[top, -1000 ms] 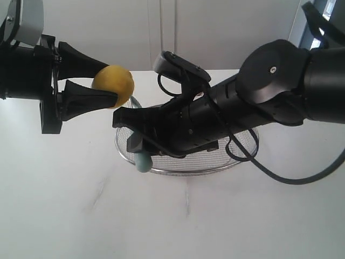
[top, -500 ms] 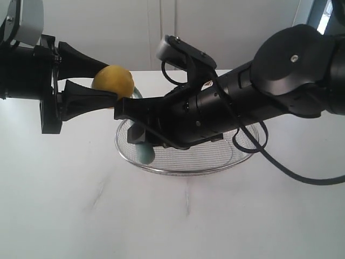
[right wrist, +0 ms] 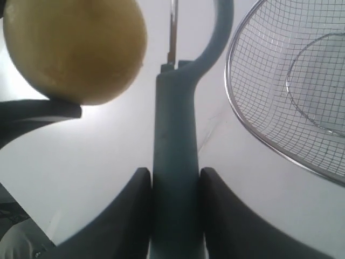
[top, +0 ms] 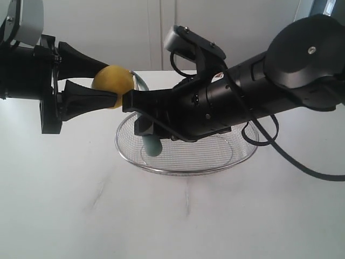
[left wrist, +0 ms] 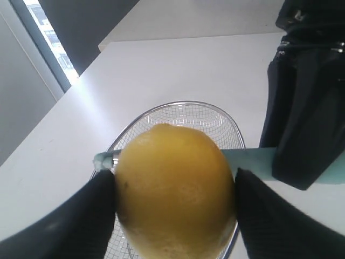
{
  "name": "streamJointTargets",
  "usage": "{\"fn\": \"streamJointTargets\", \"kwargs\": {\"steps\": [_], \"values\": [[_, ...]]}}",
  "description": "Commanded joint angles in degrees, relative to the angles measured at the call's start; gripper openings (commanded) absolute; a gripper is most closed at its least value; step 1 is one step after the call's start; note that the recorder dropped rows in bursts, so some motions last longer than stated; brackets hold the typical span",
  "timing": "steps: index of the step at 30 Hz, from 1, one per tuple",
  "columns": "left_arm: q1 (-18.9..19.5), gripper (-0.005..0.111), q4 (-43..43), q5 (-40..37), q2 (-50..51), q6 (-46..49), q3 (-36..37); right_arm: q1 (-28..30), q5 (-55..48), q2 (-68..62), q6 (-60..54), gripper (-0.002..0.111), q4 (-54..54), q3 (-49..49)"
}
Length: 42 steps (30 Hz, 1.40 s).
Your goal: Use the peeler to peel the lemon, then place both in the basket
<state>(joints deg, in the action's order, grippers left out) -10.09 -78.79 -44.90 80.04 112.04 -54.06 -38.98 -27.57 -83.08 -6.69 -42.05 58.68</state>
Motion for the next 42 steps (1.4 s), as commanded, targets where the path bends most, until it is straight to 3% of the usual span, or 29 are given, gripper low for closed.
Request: {"fn": "streamJointTargets", "kwargs": {"steps": [1, 10, 15, 23, 27, 35, 38, 42], "values": [[-0.3, 0.000, -1.4, -1.3, -0.6, 0.7, 0.3, 0.3, 0.1, 1.1, -0.4, 0.000, 0.5, 0.1], [-0.3, 0.000, -1.4, -1.3, -0.6, 0.7, 0.3, 2.1, -1.5, 5.8, 0.5, 0.000, 2.3, 0.1], [-0.3, 0.000, -1.4, -1.3, -0.6, 0.7, 0.3, 3.1, -3.8, 12.6, 7.6, 0.000, 12.4, 0.1], [-0.3, 0.000, -1.4, -1.4, -0.6, 0.7, 0.3, 3.1, -12.0, 21.3, 26.9, 0.000, 37.9, -0.3], [-0.3, 0.000, -1.4, -1.8, -0.6, 0.7, 0.3, 3.1, -11.2, 20.6, 30.4, 0.000, 42.1, -2.6], [-0.3, 0.000, -1.4, -2.1, -0.6, 0.7, 0.3, 3.1, -3.9, 13.1, 30.1, 0.000, 39.3, -7.1], [-0.3, 0.000, -1.4, -2.2, -0.6, 0.7, 0.3, 3.1, 0.1, 8.2, 23.5, 0.000, 30.1, -7.1], [-0.3, 0.000, -1.4, -2.2, -0.6, 0.7, 0.3, 3.1, 2.6, 1.6, 6.7, 0.000, 9.8, -7.1]]}}
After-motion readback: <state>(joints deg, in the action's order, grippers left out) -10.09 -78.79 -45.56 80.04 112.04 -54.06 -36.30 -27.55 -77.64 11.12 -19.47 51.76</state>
